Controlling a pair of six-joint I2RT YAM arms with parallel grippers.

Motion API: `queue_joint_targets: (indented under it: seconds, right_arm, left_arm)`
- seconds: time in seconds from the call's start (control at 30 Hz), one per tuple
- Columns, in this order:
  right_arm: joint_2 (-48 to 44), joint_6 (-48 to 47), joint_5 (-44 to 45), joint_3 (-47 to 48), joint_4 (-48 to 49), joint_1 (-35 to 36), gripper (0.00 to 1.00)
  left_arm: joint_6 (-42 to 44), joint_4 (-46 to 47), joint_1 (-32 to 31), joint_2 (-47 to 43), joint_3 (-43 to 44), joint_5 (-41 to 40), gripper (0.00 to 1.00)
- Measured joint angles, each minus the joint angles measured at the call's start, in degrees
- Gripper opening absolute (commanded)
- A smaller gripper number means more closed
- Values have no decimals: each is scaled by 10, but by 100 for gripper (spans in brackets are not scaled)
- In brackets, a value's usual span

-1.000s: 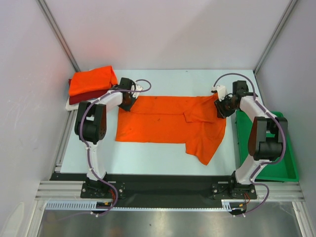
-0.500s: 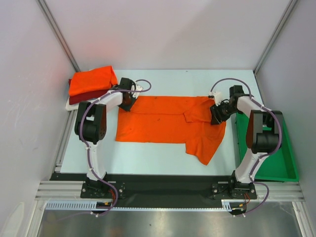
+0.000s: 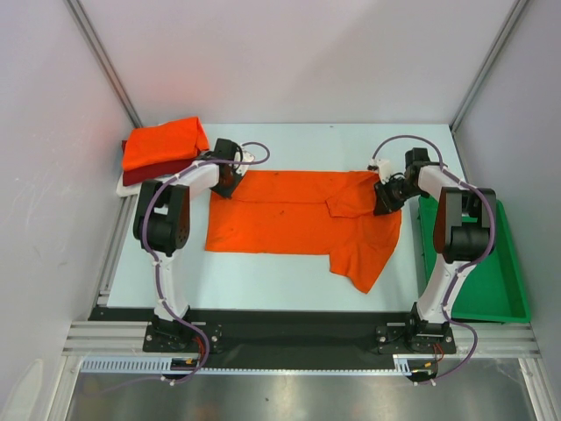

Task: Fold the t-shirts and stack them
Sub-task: Fold the tshirt

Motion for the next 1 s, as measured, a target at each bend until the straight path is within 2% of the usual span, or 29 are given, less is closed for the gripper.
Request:
queue_joint_targets:
  seconds: [0.07, 0.13, 0.4, 0.43, 0.53, 0.57, 0.63, 0.8, 1.0]
  right_arm:
    - [0, 0, -1, 0, -5, 0, 7]
    - [0, -1, -3, 0, -10, 0, 2]
    - [-14, -1, -7, -4, -31, 0, 1]
    - [-18, -1, -7, -6, -33, 0, 3]
    - [-28, -3, -7, -9, -39, 1, 30]
    - [-29, -1, -6, -10, -39, 2, 33]
    - [-30, 2, -5, -10, -37, 2, 36]
    - [-30, 34, -1, -4, -24, -2, 38]
    - [-3, 68, 22, 60, 20, -10, 38]
  left_arm:
    - [0, 0, 0, 0, 0, 0, 2]
    - [0, 0, 0, 0, 0, 0, 3]
    - [0, 0, 0, 0, 0, 0, 2]
    - [0, 0, 0, 0, 0, 0, 2]
    - [0, 0, 0, 0, 0, 0, 2]
    - [0, 0, 0, 0, 0, 0, 2]
    - [1, 0, 0, 0, 0, 0, 2]
    - [11, -10, 0, 4, 7, -9, 2]
    - [19, -21, 7, 26, 46, -20, 3]
